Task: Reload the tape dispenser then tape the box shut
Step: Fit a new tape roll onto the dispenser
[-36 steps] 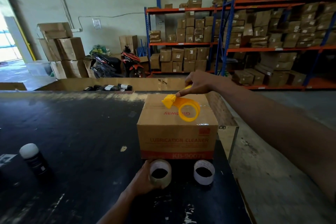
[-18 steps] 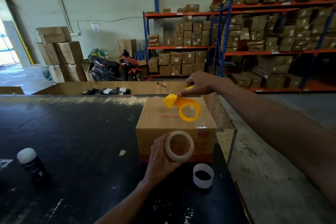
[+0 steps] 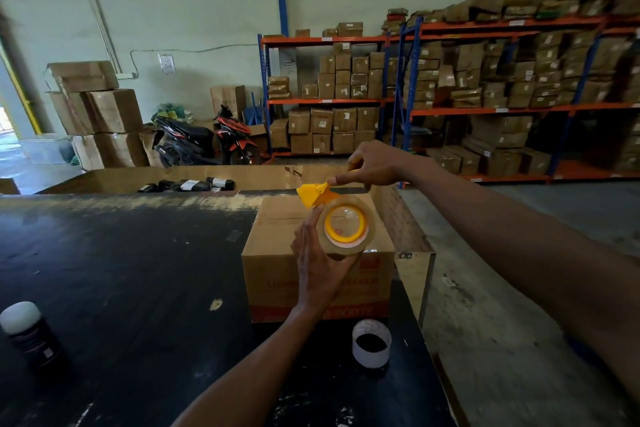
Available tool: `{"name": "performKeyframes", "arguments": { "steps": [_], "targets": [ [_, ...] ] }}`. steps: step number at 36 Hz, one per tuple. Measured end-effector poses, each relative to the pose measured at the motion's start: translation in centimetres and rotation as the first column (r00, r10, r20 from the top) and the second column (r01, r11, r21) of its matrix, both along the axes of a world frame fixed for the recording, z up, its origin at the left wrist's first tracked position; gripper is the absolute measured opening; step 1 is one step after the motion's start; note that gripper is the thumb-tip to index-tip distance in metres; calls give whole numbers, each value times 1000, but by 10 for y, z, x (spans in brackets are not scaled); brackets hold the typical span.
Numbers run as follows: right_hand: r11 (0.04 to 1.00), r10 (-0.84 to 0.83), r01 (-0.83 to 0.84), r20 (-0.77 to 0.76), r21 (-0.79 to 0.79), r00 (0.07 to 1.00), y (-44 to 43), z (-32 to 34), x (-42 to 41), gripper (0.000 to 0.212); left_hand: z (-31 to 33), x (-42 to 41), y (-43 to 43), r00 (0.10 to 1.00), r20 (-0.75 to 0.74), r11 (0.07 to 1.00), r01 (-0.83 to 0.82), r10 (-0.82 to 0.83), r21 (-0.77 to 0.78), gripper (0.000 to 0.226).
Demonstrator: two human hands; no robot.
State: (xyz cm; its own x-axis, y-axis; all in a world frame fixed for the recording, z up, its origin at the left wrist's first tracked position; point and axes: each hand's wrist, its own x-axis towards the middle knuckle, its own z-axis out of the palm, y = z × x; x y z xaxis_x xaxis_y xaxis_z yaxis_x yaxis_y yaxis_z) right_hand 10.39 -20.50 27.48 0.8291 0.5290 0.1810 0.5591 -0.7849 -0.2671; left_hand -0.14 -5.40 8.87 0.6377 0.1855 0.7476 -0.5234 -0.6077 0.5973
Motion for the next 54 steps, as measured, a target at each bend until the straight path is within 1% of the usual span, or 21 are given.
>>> {"name": "performKeyframes", "arguments": {
  "steps": [2,7,10,14,16,18,20,23,25,27,31,35,37,43,46,49,51,53,54],
  "targets": [
    [999,9,-7,-35,41,999,-3,1,-3,79,0,1,-1,1000,-9,1000,-2,1,-22,111],
    [992,34,-24,-85,125,996,-4,1,-11,70,4,7,-2,999,-21,989,38,-42,-144,110],
    [989,32,-3,-193,149,981,-4,0,-15,72,9,7,-2,998,-34,982,39,-46,-184,110],
    [994,4,36,-354,106,935,3,-6,-22,55,19,6,-3,999,-23,979,40,-45,-198,108],
    [995,14,29,-406,99,914,8,-10,-25,54,24,6,-3,998,-29,974,47,-54,-220,109],
    [996,26,12,-410,89,912,12,-12,-25,55,28,5,-2,997,-24,968,60,-68,-244,109],
    [997,48,-18,-398,80,916,16,-14,-24,51,30,2,2,996,-17,965,81,-88,-249,111],
    [998,44,-28,-343,52,938,18,-16,-23,34,29,-1,9,988,-15,962,144,-151,-233,115],
    [999,36,-29,-306,27,951,19,-17,-22,22,26,-2,18,979,-29,963,193,-202,-188,113],
    [1000,28,-29,-282,-1,959,21,-19,-22,17,22,-2,28,972,-56,967,220,-228,-127,107],
    [1000,15,-20,-310,-12,951,19,-20,-22,19,15,-2,48,970,-87,973,229,-228,3,86],
    [1000,-3,2,-348,-5,938,16,-19,-23,27,13,0,62,978,-40,974,210,-207,83,56],
    [1000,0,-3,-356,-6,934,16,-18,-23,24,15,-1,63,982,-15,978,187,-187,95,47],
    [1000,-4,15,-391,25,921,15,-17,-22,27,18,0,65,983,13,976,178,-181,125,39],
    [999,-15,30,-410,28,912,13,-15,-21,26,18,1,63,983,63,976,165,-175,145,33],
    [997,-24,51,-432,51,902,13,-16,-20,34,17,4,61,982,109,978,138,-156,159,23],
    [997,-20,53,-437,63,899,12,-17,-20,34,17,6,59,982,123,980,122,-141,155,17],
    [996,-9,48,-444,78,896,11,-17,-22,35,17,8,59,983,122,983,116,-134,141,15],
    [996,1,42,-449,85,894,10,-16,-23,40,17,10,59,984,118,984,118,-134,133,14]
  ]
}}
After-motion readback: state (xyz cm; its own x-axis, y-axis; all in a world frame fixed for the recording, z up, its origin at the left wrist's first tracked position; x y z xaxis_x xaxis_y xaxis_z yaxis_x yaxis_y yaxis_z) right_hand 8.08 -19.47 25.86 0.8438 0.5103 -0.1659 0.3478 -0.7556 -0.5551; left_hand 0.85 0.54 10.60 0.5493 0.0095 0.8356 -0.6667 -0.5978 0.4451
